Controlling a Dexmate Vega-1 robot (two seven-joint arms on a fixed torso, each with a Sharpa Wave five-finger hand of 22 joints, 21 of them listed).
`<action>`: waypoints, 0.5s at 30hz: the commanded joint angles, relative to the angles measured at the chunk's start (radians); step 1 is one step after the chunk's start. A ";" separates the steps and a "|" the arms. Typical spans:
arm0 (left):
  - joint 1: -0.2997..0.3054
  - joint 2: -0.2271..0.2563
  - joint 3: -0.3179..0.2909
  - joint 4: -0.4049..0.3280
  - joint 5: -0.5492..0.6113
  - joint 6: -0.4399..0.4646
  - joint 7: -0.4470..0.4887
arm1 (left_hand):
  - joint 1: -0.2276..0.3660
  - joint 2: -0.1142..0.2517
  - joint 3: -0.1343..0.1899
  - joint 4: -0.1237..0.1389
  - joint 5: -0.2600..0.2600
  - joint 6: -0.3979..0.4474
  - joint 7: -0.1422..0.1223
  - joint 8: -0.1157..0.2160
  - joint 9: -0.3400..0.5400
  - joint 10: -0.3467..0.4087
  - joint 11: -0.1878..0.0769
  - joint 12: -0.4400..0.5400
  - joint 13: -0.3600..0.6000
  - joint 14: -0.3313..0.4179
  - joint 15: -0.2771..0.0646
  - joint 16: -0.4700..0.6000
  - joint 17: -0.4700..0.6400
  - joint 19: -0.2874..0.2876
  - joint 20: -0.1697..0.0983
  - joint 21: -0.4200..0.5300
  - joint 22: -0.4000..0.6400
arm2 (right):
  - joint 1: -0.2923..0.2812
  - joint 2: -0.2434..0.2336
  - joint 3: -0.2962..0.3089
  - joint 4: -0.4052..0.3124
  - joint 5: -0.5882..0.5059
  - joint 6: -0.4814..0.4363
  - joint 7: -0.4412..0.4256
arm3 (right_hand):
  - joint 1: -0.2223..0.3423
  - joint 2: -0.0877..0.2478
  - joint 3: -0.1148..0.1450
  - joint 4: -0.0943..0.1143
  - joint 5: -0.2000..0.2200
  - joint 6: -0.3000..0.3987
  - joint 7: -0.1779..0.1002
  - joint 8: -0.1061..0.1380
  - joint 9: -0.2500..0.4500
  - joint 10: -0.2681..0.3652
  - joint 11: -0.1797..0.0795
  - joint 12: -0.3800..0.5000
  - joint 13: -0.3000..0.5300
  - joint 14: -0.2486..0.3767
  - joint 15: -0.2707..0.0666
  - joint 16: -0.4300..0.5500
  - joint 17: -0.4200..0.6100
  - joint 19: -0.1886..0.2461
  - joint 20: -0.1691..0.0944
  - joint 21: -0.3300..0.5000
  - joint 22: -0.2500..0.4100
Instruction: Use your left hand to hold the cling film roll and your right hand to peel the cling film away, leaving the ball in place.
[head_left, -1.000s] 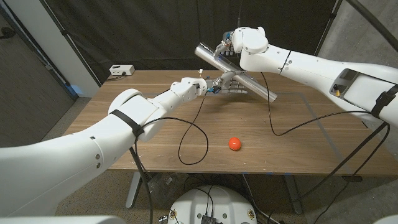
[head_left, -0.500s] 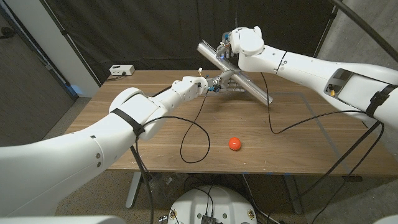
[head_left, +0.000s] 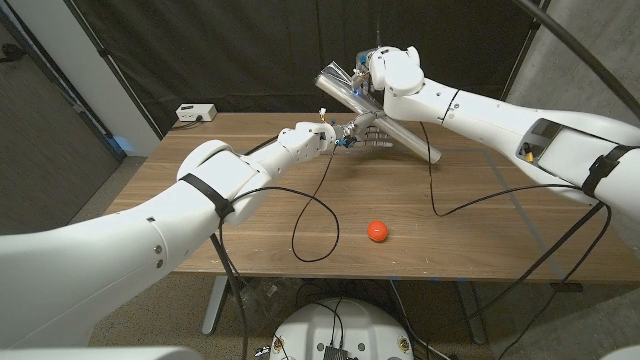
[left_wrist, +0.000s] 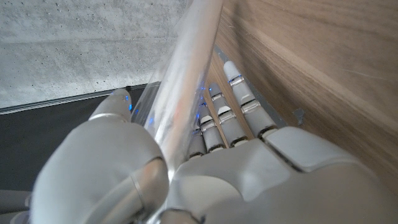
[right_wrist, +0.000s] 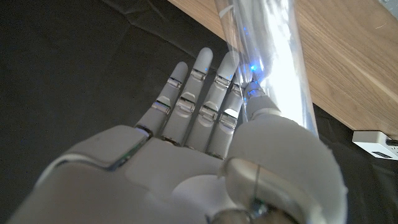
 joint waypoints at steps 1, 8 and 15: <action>-0.002 -0.001 0.010 0.000 0.001 -0.004 0.024 | 0.026 0.000 -0.059 -0.036 0.031 -0.068 0.006 -0.031 -0.006 -0.061 0.019 -0.007 0.005 -0.071 -0.068 -0.008 0.003 -0.019 0.007 -0.019 0.001 | -0.030 0.018 0.037 0.015 -0.066 0.000 -0.012 | 0.017 0.002 -0.004 0.003 -0.004 0.025 0.008 0.008 0.001 0.020 0.002 0.013 0.008 0.018 -0.103 0.010 0.010 0.022 -0.031 0.016 0.006; 0.000 0.000 0.002 0.000 -0.007 -0.008 0.015 | 0.045 0.004 -0.092 -0.061 0.053 -0.105 0.014 -0.043 -0.007 -0.106 0.023 -0.011 0.007 -0.109 -0.057 -0.005 0.003 -0.039 0.013 -0.035 0.002 | -0.049 0.028 0.049 0.011 -0.117 -0.022 -0.051 | 0.028 -0.001 -0.009 0.004 -0.008 0.037 0.012 0.010 0.001 0.040 -0.003 0.023 0.014 0.034 -0.104 0.018 0.018 0.030 -0.034 0.028 0.010; 0.005 0.004 -0.003 0.000 -0.004 -0.009 0.003 | 0.050 0.007 -0.103 -0.067 0.061 -0.108 0.013 -0.043 -0.007 -0.107 0.019 -0.007 0.007 -0.113 -0.054 -0.002 0.004 -0.042 0.014 -0.039 0.003 | -0.066 0.042 0.060 0.013 -0.164 -0.040 -0.088 | 0.049 -0.004 -0.011 0.002 -0.010 0.054 0.020 0.013 0.000 0.049 -0.005 0.029 0.021 0.047 -0.107 0.024 0.026 0.033 -0.038 0.041 0.013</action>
